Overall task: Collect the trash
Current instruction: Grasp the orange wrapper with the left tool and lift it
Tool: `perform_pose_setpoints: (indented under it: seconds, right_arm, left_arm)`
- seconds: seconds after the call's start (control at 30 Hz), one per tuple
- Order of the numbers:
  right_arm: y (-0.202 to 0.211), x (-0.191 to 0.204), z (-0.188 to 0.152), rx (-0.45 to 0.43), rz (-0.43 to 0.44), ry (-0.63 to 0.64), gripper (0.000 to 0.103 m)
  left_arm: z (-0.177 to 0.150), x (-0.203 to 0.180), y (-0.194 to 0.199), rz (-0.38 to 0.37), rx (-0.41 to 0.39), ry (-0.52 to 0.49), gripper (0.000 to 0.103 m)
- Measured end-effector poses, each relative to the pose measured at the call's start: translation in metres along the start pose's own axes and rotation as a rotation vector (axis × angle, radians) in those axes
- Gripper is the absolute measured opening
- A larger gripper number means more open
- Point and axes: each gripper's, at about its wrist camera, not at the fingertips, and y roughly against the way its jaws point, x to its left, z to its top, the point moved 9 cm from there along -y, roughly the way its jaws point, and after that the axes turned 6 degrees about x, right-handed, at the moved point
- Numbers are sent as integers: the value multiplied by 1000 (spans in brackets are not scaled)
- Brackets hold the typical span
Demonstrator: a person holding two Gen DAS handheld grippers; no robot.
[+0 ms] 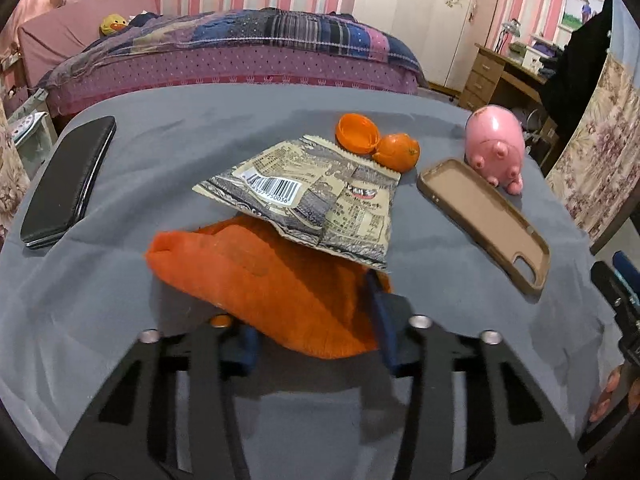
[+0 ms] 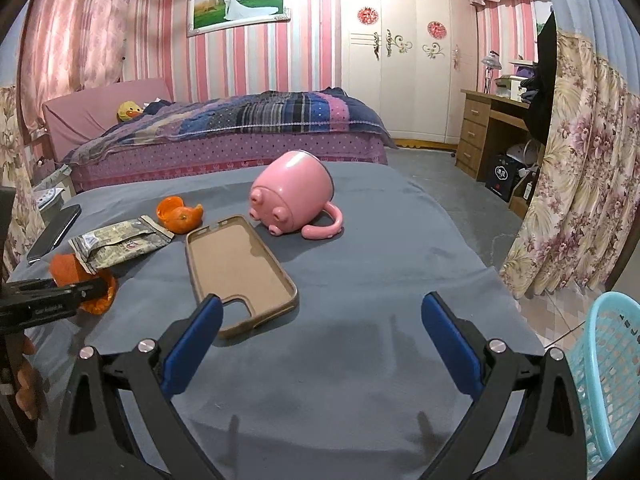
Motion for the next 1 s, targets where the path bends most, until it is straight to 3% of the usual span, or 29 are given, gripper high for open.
perform_pose_setpoints:
  seconds: [0.03, 0.23, 0.4, 0.73, 0.87, 1.0]
  right_arm:
    - [0, 0, 0, 0, -1, 2, 97]
    - [0, 8, 0, 0, -3, 20, 97]
    - [2, 23, -1, 0, 12, 40, 97]
    - [3, 77, -8, 27, 105, 88, 97]
    - [-1, 99, -8, 44, 127, 100, 97]
    - [-11, 115, -2, 73, 164, 78, 97]
  left_arm:
    - [0, 1, 2, -10, -6, 5, 18]
    - [-7, 14, 23, 45, -43, -40, 5]
    - [-14, 50, 46, 147, -80, -71, 4]
    - [-10, 139, 76, 277, -184, 36, 4]
    - [-10, 150, 77, 268, -198, 81, 4]
    - [-10, 145, 76, 296, -205, 53, 4]
